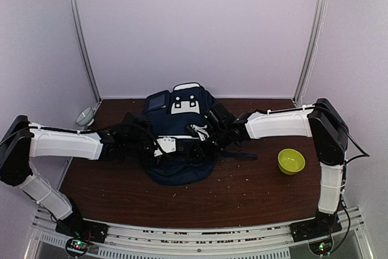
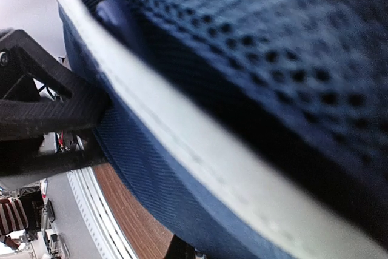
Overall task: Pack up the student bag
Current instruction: Hold the upper front pocket of the student bag, then zip the upper front pocket of the student bag.
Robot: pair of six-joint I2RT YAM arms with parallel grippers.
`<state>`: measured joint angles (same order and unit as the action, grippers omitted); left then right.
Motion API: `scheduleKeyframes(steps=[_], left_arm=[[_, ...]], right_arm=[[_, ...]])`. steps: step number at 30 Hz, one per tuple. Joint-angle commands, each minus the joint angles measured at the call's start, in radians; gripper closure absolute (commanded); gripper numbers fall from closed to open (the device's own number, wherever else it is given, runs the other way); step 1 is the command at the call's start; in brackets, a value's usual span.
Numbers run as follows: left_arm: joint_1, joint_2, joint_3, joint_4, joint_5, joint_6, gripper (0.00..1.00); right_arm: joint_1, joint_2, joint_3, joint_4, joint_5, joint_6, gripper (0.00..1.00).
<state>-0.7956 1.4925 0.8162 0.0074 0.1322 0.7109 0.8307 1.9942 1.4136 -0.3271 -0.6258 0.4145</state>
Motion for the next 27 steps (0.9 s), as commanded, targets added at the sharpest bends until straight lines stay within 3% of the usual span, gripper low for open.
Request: scheduleKeyframes(steps=[1, 10, 14, 23, 27], left_arm=[[0.002, 0.001, 0.003, 0.024, -0.167, 0.011, 1.00], [0.002, -0.042, -0.063, -0.031, -0.257, 0.073, 1.00], [0.002, -0.033, -0.031, -0.131, -0.284, 0.084, 1.00], [0.002, -0.025, 0.042, -0.255, -0.104, 0.070, 1.00], [-0.008, -0.062, 0.014, -0.222, -0.051, 0.069, 1.00]], right_arm=[[-0.033, -0.077, -0.015, -0.099, 0.134, -0.032, 1.00], [-0.125, -0.168, -0.025, -0.338, 0.331, -0.125, 1.00], [-0.189, -0.171, 0.026, -0.445, 0.410, -0.170, 1.00], [-0.208, 0.011, 0.466, -0.611, 0.681, -0.339, 1.00], [-0.208, 0.081, 0.586, -0.560, 0.734, -0.418, 1.00]])
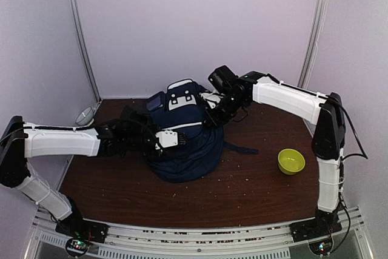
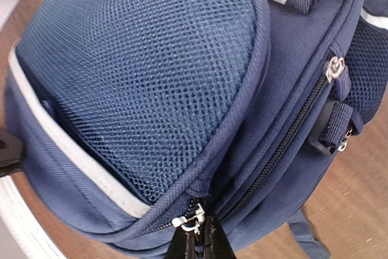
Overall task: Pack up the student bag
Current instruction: Zip the upper front pocket of the student bag.
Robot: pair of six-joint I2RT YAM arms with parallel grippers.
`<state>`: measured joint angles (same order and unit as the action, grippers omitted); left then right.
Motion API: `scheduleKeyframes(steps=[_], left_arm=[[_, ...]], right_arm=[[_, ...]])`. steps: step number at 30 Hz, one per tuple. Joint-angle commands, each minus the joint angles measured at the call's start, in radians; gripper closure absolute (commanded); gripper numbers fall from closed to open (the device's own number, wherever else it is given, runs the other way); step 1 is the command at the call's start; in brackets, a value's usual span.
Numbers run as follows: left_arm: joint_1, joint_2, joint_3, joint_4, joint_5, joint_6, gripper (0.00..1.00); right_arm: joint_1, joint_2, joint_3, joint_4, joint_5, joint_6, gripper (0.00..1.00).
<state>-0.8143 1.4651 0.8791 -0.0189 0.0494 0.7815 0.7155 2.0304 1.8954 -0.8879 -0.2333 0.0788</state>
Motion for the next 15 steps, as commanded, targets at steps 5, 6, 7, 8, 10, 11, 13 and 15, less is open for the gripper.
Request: scheduleKeyframes(steps=[5, 6, 7, 8, 10, 11, 13, 15], left_arm=[[-0.014, -0.077, -0.086, -0.164, 0.088, 0.007, 1.00], [-0.015, -0.079, -0.089, -0.160, 0.097, 0.005, 1.00], [-0.018, -0.078, -0.090, -0.161, 0.100, 0.003, 1.00], [-0.019, -0.077, -0.091, -0.161, 0.099, 0.004, 1.00], [-0.021, -0.077, -0.094, -0.163, 0.093, 0.003, 1.00], [-0.022, -0.079, -0.094, -0.165, 0.090, 0.003, 1.00], [-0.023, -0.082, -0.094, -0.169, 0.086, 0.000, 1.00], [-0.024, -0.089, -0.095, -0.171, 0.085, 0.000, 1.00]], right_arm=[[-0.093, 0.067, 0.116, 0.169, 0.411, -0.191, 1.00], [-0.093, 0.065, 0.115, 0.212, 0.428, -0.207, 1.00], [-0.093, 0.062, 0.112, 0.258, 0.440, -0.221, 1.00], [-0.092, 0.058, 0.109, 0.297, 0.438, -0.231, 1.00], [-0.091, 0.046, 0.100, 0.369, 0.399, -0.250, 1.00], [-0.090, 0.033, 0.088, 0.415, 0.373, -0.263, 1.00], [-0.086, -0.002, 0.043, 0.486, 0.313, -0.308, 1.00], [-0.079, -0.042, -0.038, 0.527, 0.215, -0.407, 1.00]])
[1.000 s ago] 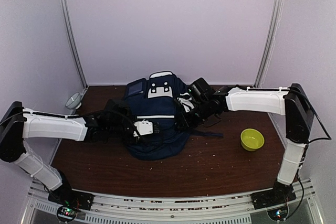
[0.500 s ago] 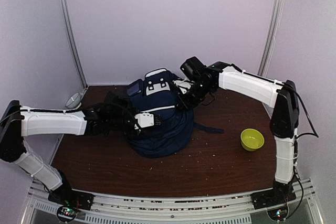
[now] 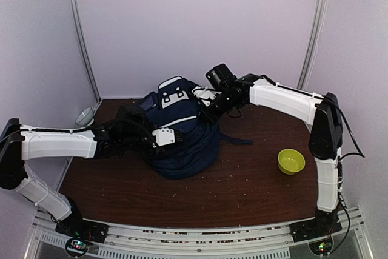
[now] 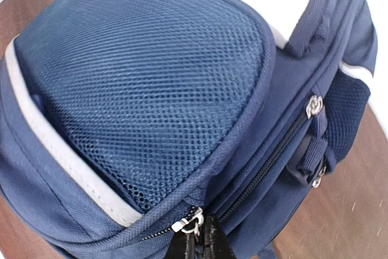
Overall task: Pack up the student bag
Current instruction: Zip the upper front pocket of the student bag.
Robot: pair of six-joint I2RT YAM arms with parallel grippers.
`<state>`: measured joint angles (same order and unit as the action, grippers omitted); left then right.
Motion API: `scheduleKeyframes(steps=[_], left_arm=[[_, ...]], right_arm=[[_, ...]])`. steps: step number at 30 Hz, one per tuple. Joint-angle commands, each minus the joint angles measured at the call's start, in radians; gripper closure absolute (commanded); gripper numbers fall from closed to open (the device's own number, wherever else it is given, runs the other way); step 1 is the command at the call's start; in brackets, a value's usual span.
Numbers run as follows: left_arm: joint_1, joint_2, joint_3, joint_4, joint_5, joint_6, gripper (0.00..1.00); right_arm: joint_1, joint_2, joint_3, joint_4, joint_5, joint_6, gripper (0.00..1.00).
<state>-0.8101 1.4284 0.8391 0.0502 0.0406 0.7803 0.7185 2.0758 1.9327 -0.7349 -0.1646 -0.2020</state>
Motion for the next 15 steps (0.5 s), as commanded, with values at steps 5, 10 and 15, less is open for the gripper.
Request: scheduleKeyframes(steps=[5, 10, 15], left_arm=[[-0.027, -0.070, -0.057, -0.242, 0.072, 0.016, 1.00], [-0.028, -0.084, -0.064, -0.233, 0.088, 0.014, 1.00], [-0.025, -0.178, -0.145, -0.056, 0.118, -0.061, 0.79]], right_arm=[[-0.016, -0.152, -0.190, 0.206, 0.200, -0.432, 1.00], [-0.008, -0.223, -0.290, 0.043, 0.173, -0.311, 1.00], [0.053, -0.294, -0.420, -0.006, 0.065, -0.204, 1.00]])
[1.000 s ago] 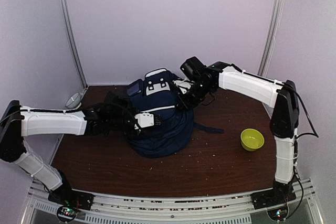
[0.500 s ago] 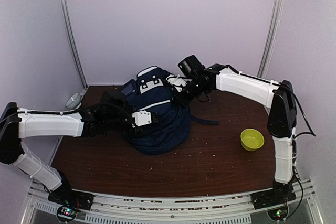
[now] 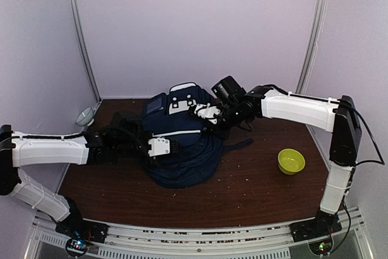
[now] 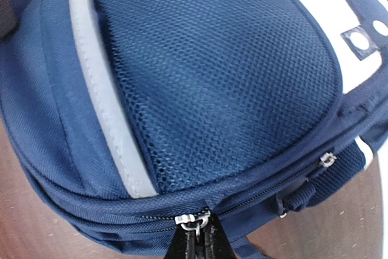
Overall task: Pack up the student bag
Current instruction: Zip the upper front pocket of the student bag, then adjust the student bag at the center of the board.
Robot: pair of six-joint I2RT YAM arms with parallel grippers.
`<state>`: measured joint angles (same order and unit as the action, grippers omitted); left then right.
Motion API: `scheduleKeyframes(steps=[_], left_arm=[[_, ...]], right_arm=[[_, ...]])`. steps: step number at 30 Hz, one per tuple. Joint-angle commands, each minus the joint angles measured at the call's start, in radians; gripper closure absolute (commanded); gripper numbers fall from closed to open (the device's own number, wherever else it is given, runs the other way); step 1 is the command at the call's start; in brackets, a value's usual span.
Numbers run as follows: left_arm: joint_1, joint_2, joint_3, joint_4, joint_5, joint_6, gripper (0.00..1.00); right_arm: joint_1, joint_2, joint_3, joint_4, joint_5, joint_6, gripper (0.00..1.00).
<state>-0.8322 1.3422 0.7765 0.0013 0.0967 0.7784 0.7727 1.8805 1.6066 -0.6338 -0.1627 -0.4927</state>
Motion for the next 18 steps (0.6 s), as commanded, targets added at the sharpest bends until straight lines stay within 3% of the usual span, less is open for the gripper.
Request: scheduleKeyframes(steps=[1, 3, 6, 9, 13, 15, 18], left_arm=[[0.004, -0.114, -0.091, 0.014, 0.088, -0.086, 0.61], [0.037, -0.156, -0.085, 0.028, 0.201, -0.186, 0.36], [0.139, -0.169, -0.044, 0.106, 0.314, -0.454, 0.23], [0.267, -0.104, 0.012, 0.165, 0.339, -0.726, 0.20], [0.421, 0.034, 0.105, 0.054, 0.156, -0.998, 0.25], [0.494, 0.080, 0.090, 0.056, 0.145, -1.137, 0.27], [0.514, 0.120, 0.068, 0.096, 0.135, -1.179, 0.25]], right_arm=[[0.018, -0.116, -0.122, -0.094, 0.043, 0.095, 1.00], [0.054, -0.142, -0.165, -0.062, 0.007, 0.106, 1.00], [0.094, -0.161, -0.179, -0.042, -0.024, 0.108, 1.00], [0.097, -0.165, -0.175, -0.014, 0.004, 0.102, 1.00], [0.098, -0.151, -0.153, 0.033, 0.239, 0.104, 1.00], [0.097, -0.132, -0.133, 0.047, 0.339, 0.098, 1.00], [0.099, -0.094, -0.096, 0.059, 0.453, 0.088, 1.00]])
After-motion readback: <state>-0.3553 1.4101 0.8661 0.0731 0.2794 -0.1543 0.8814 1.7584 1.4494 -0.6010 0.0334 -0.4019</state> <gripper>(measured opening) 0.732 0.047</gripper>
